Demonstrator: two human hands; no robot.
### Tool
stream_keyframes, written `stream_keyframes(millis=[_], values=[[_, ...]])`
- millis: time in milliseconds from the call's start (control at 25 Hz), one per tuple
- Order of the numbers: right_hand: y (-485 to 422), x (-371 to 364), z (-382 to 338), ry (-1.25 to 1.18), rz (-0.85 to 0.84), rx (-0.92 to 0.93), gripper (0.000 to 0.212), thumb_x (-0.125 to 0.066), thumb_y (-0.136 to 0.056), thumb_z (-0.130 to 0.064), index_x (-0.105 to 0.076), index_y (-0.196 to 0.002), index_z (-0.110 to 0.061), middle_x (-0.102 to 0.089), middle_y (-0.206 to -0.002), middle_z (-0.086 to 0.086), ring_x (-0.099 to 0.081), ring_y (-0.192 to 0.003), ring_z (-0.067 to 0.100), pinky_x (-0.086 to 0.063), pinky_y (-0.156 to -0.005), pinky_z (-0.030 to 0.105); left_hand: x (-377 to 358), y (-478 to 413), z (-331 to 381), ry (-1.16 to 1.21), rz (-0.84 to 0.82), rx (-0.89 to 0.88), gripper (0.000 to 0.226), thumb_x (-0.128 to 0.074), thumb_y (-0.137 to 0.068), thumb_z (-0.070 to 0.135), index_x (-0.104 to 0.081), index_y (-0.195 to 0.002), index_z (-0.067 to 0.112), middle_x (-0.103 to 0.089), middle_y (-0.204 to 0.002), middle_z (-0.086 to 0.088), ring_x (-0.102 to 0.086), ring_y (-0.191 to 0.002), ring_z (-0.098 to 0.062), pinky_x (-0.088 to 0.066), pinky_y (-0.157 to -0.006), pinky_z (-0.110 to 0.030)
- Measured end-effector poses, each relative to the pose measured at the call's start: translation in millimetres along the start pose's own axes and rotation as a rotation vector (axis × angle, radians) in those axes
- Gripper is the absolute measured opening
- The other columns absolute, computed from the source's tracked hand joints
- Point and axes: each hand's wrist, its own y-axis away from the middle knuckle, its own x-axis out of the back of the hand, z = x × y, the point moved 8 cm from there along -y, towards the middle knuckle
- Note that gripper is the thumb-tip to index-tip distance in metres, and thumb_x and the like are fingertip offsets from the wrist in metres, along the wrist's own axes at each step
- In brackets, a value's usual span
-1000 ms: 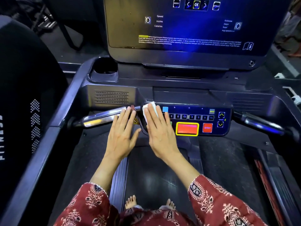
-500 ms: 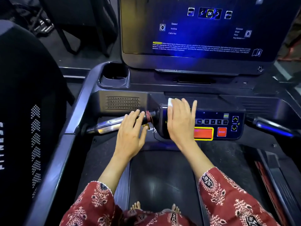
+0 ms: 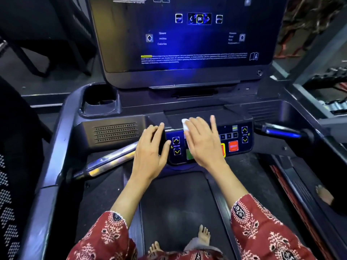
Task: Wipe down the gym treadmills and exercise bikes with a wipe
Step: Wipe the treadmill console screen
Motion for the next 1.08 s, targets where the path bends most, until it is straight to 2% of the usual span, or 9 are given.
stream_keyframes(millis=[120, 200, 280, 400, 560, 680, 840, 960, 1080], values=[[5, 8, 45, -0.015, 0.064, -0.275, 0.035, -0.035, -0.099, -0.021, -0.062, -0.116, -0.005, -0.062, -0.114, 0.009, -0.053, -0.117, 0.033, -0.013, -0.115, 0.049, -3, -11, 6, -0.049, 0.024, -0.016, 0.043, -0.049, -0.093, 0.027, -0.058, -0.123, -0.003, -0.056, -0.119, -0.02, -0.049, -0.113, -0.031, -0.037, -0.102, -0.038], [7, 5, 40, -0.061, 0.066, -0.15, 0.036, -0.035, -0.1, -0.02, -0.061, -0.117, -0.002, -0.061, -0.116, 0.013, -0.05, -0.121, 0.037, -0.015, -0.115, 0.046, -14, -21, 16, -0.103, 0.008, -0.044, 0.04, -0.048, -0.093, 0.027, -0.063, -0.117, -0.002, -0.059, -0.117, -0.019, -0.053, -0.112, -0.033, -0.033, -0.107, -0.042], [5, 5, 43, -0.06, 0.059, -0.023, 0.04, -0.033, -0.101, -0.022, -0.063, -0.117, -0.002, -0.063, -0.114, 0.012, -0.053, -0.117, 0.035, -0.014, -0.116, 0.044, -28, -31, 31, -0.131, -0.001, -0.076, 0.038, -0.046, -0.092, 0.025, -0.067, -0.108, -0.002, -0.064, -0.105, -0.015, -0.06, -0.099, -0.032, -0.03, -0.107, -0.043], [5, 13, 85, -0.07, 0.105, -0.238, 0.036, -0.034, -0.1, -0.021, -0.065, -0.111, -0.005, -0.064, -0.109, 0.009, -0.053, -0.117, 0.034, -0.011, -0.117, 0.046, -40, -42, 49, -0.21, 0.001, -0.103, 0.039, -0.045, -0.089, 0.027, -0.071, -0.098, 0.0, -0.069, -0.094, -0.012, -0.066, -0.086, -0.028, -0.032, -0.105, -0.045], [10, 10, 101, -0.047, 0.075, 0.002, 0.036, -0.037, -0.1, -0.019, -0.064, -0.115, -0.002, -0.064, -0.111, 0.012, -0.055, -0.115, 0.034, -0.019, -0.114, 0.047, -60, -55, 73, -0.249, -0.031, -0.109, 0.042, -0.044, -0.088, 0.03, -0.073, -0.094, 0.0, -0.072, -0.092, -0.013, -0.069, -0.082, -0.028, -0.049, -0.09, -0.048], [7, 17, 131, -0.108, 0.1, -0.161, 0.037, -0.034, -0.1, -0.02, -0.064, -0.112, -0.002, -0.063, -0.112, 0.012, -0.052, -0.12, 0.036, -0.016, -0.115, 0.047, -75, -61, 89, -0.245, -0.061, -0.129, 0.043, -0.044, -0.089, 0.032, -0.072, -0.096, 0.0, -0.072, -0.094, -0.012, -0.068, -0.083, -0.029, -0.054, -0.079, -0.039], [13, 14, 133, -0.093, 0.073, 0.065, 0.04, -0.033, -0.101, -0.022, -0.063, -0.118, -0.002, -0.063, -0.115, 0.012, -0.055, -0.117, 0.033, -0.02, -0.114, 0.046, -95, -69, 109, -0.218, -0.069, -0.14, 0.039, -0.045, -0.089, 0.03, -0.072, -0.094, 0.001, -0.071, -0.092, -0.011, -0.068, -0.083, -0.028, -0.054, -0.073, -0.035], [11, 14, 164, -0.25, 0.077, -0.114, 0.039, -0.032, -0.102, -0.021, -0.061, -0.12, -0.001, -0.06, -0.121, 0.013, -0.048, -0.126, 0.034, -0.019, -0.117, 0.043, -107, -71, 121, -0.227, -0.06, -0.143, 0.039, -0.046, -0.09, 0.029, -0.072, -0.095, 0.001, -0.071, -0.093, -0.011, -0.068, -0.083, -0.029, -0.054, -0.073, -0.036], [27, 15, 158, -0.355, 0.126, -0.022, 0.03, -0.043, -0.097, -0.004, -0.058, -0.123, 0.003, -0.058, -0.126, 0.016, -0.045, -0.13, 0.033, -0.024, -0.116, 0.044, -110, -72, 123, -0.253, -0.082, -0.112, 0.041, -0.046, -0.089, 0.032, -0.073, -0.095, 0.003, -0.072, -0.094, -0.01, -0.068, -0.086, -0.028, -0.054, -0.075, -0.036]])
